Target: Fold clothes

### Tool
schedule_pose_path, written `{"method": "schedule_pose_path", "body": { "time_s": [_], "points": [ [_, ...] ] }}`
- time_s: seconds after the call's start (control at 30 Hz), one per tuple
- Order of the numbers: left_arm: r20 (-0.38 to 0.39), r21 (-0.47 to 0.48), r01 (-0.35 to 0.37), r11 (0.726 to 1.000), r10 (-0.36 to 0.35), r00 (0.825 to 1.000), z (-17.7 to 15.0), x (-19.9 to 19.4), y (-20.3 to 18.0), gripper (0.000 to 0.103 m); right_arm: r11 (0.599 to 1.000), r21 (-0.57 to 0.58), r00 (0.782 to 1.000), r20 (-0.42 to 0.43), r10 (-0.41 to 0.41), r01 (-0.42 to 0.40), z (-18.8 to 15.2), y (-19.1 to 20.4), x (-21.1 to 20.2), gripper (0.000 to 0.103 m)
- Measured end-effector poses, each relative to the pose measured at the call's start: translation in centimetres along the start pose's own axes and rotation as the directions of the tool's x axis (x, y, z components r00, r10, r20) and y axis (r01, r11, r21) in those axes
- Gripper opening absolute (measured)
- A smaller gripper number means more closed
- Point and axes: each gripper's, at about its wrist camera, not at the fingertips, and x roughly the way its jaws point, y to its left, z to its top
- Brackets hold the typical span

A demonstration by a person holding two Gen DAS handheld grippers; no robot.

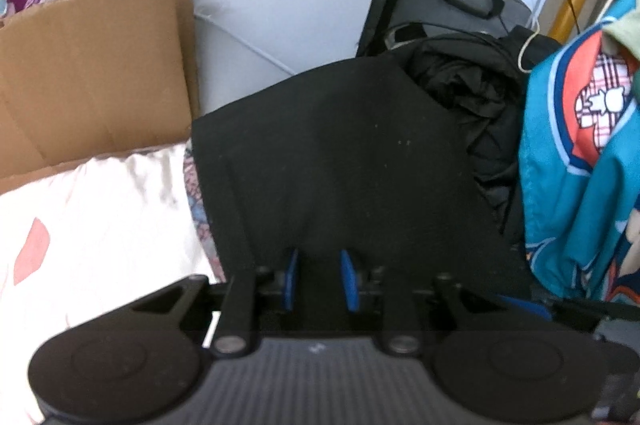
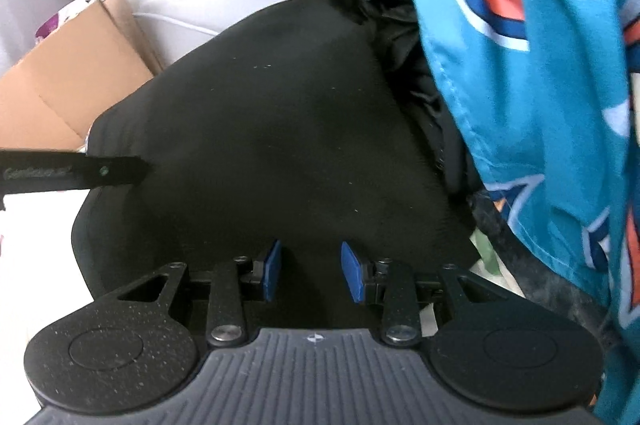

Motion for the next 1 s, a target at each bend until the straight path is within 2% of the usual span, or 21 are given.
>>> {"method": "schedule_pose_path", "body": {
  "time_s": [0.27,0.33,0.37,0.43,0.47,0.5,0.53,0.57,0.67,0.73,0.87,1.0],
  "points": [
    [-0.082,-0.014,-0.009,1.0,0.008,0.997,1.3,-4.2,-0.7,0.038,1.0,0.021,1.0,-0.024,-0.013,0.013,2.5,0.8,-3.8,0.041],
    [-0.098,-0.013,-0.018,1.0,0.017,0.995,1.8,-5.5,-0.7,0.052,1.0,0.026,0.999,-0.031,-0.013,0.013,3.0,0.9,-4.8,0.041],
    [-0.103,-0.012,-0.026,1.0,0.024,0.994,2.1,-6.2,-0.8,0.056,0.999,0.028,0.999,-0.036,-0.016,0.017,3.3,0.9,-5.2,0.043],
    [-0.106,-0.009,-0.052,0.999,0.051,0.993,2.6,-7.6,-0.7,0.074,0.999,0.043,0.999,-0.047,-0.021,0.023,3.6,1.0,-6.1,0.06],
    [-0.109,-0.006,-0.064,0.998,0.062,0.992,2.8,-8.3,-0.6,0.077,0.998,0.051,0.998,-0.052,-0.023,0.026,3.8,1.1,-6.7,0.073],
    [-0.111,-0.006,-0.071,0.997,0.069,0.991,3.0,-9.0,-0.5,0.082,0.998,0.058,0.998,-0.057,-0.025,0.029,4.0,1.1,-7.3,0.081],
    [-0.114,-0.009,-0.076,0.997,0.074,0.991,3.2,-9.8,-0.4,0.085,0.998,0.061,0.998,-0.065,-0.026,0.03,4.2,1.3,-7.7,0.085],
    [-0.119,-0.014,-0.081,0.997,0.079,0.99,3.4,-10.5,-0.2,0.086,0.997,0.064,0.997,-0.075,-0.027,0.032,4.5,1.4,-8.2,0.093],
    [-0.133,-0.032,-0.109,0.993,0.104,0.986,3.9,-12.8,0.1,0.087,0.997,0.074,0.996,-0.091,-0.024,0.031,5.1,1.8,-9.8,0.103],
    [-0.141,-0.049,-0.119,0.992,0.111,0.984,4.0,-14.3,0.3,0.091,0.996,0.086,0.995,-0.098,-0.02,0.029,5.5,1.9,-11.0,0.103],
    [-0.149,-0.037,-0.138,0.99,0.131,0.98,4.3,-17.2,-0.1,0.093,0.994,0.107,0.994,-0.109,-0.008,0.019,6.0,2.0,-13.4,0.103],
    [-0.151,-0.068,-0.146,0.987,0.135,0.979,4.6,-20.3,-0.6,0.093,0.992,0.122,0.995,-0.103,-0.004,0.017,6.8,1.8,-16.1,0.103]
  ]
}}
